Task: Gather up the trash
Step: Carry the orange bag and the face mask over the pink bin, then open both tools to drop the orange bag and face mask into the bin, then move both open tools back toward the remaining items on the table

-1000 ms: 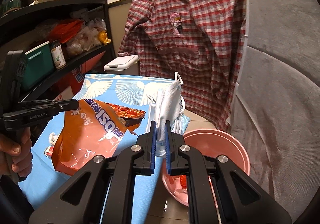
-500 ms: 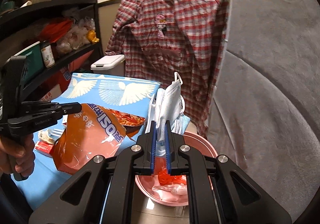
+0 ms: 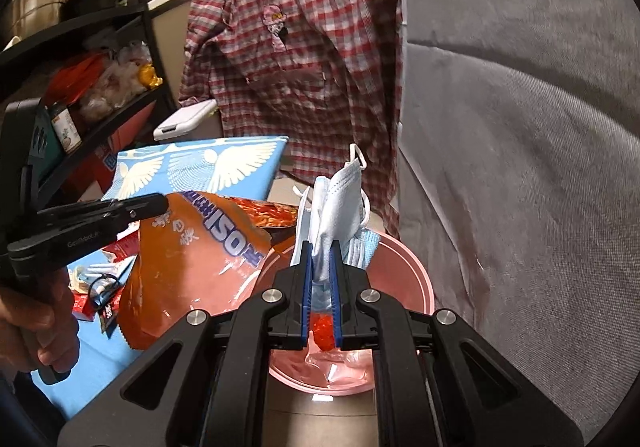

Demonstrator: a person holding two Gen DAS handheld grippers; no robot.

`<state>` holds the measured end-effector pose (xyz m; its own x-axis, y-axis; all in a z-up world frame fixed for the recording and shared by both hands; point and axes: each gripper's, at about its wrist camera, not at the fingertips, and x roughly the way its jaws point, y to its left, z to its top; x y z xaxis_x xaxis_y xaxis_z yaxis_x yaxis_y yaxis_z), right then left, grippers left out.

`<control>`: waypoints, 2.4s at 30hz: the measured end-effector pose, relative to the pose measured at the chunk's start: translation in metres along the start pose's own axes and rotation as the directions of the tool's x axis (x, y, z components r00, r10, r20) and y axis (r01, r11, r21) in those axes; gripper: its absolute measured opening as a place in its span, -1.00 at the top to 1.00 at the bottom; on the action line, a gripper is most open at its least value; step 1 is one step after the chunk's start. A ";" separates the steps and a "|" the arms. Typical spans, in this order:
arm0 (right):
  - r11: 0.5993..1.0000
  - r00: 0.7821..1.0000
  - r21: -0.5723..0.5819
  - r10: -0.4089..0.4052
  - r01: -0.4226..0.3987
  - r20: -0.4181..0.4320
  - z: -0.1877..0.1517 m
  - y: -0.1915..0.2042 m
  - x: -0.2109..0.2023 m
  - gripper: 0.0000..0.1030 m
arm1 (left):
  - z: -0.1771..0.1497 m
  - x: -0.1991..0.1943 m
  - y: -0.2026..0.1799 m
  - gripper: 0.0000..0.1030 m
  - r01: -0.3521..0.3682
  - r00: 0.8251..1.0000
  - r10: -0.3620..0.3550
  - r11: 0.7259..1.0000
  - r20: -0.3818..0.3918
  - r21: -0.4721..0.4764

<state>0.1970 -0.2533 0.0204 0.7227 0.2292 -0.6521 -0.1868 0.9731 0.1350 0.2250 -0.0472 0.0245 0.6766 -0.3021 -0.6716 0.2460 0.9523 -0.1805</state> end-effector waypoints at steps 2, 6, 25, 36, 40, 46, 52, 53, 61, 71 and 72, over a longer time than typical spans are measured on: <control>1.000 1.000 0.009 -0.001 0.001 -0.005 -0.001 -0.004 0.002 0.83 | 0.001 0.008 -0.004 1.00 -0.003 1.000 0.003 1.000 -0.010 -0.001; 1.000 1.000 0.022 -0.009 0.009 -0.020 -0.003 -0.009 0.007 0.83 | -0.001 0.028 -0.011 1.00 -0.015 0.999 0.016 1.000 -0.043 0.006; 0.999 0.995 0.039 -0.024 0.028 -0.099 -0.007 -0.020 0.032 0.48 | 0.001 0.057 -0.019 0.83 0.001 0.996 -0.002 1.000 -0.093 -0.007; 0.999 0.996 0.039 -0.009 0.013 -0.093 -0.006 -0.015 0.030 0.31 | -0.001 0.048 -0.027 0.78 0.053 0.994 -0.051 0.998 -0.095 0.022; 0.999 0.995 0.032 -0.007 0.010 -0.099 -0.008 -0.012 0.030 0.19 | 0.001 0.041 -0.024 0.78 0.053 0.995 -0.051 0.998 -0.082 0.016; 0.995 0.989 0.095 0.055 -0.042 -0.134 -0.009 -0.016 0.036 0.02 | 0.004 0.026 -0.017 0.78 0.046 0.997 -0.045 0.999 -0.058 0.020; 0.996 0.986 0.081 0.059 -0.047 -0.157 -0.012 -0.009 0.038 -0.03 | 0.005 0.008 0.001 0.78 0.029 0.999 -0.028 1.000 -0.033 0.009; 0.997 0.986 0.066 0.052 -0.042 -0.158 -0.013 -0.006 0.038 -0.03 | 0.006 0.005 0.005 0.78 0.025 0.999 -0.025 1.000 -0.030 0.007; 0.997 0.987 0.048 0.063 -0.056 -0.147 -0.010 0.000 0.034 -0.03 | 0.004 -0.026 0.033 0.78 -0.005 1.000 0.005 1.000 0.005 -0.002; 0.992 0.986 0.092 0.095 -0.083 -0.136 -0.006 0.007 0.028 -0.04 | -0.004 -0.079 0.068 0.78 -0.042 0.997 0.042 0.999 0.064 0.004; 0.995 0.988 0.081 0.076 -0.066 -0.134 -0.006 0.009 0.028 -0.04 | -0.007 -0.085 0.073 0.78 -0.048 0.996 0.048 0.999 0.070 0.003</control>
<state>0.2116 -0.2381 -0.0008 0.6107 0.2975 -0.7339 -0.1792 0.9546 0.2378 0.1810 0.0486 0.0635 0.7342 -0.2585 -0.6278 0.2151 0.9656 -0.1460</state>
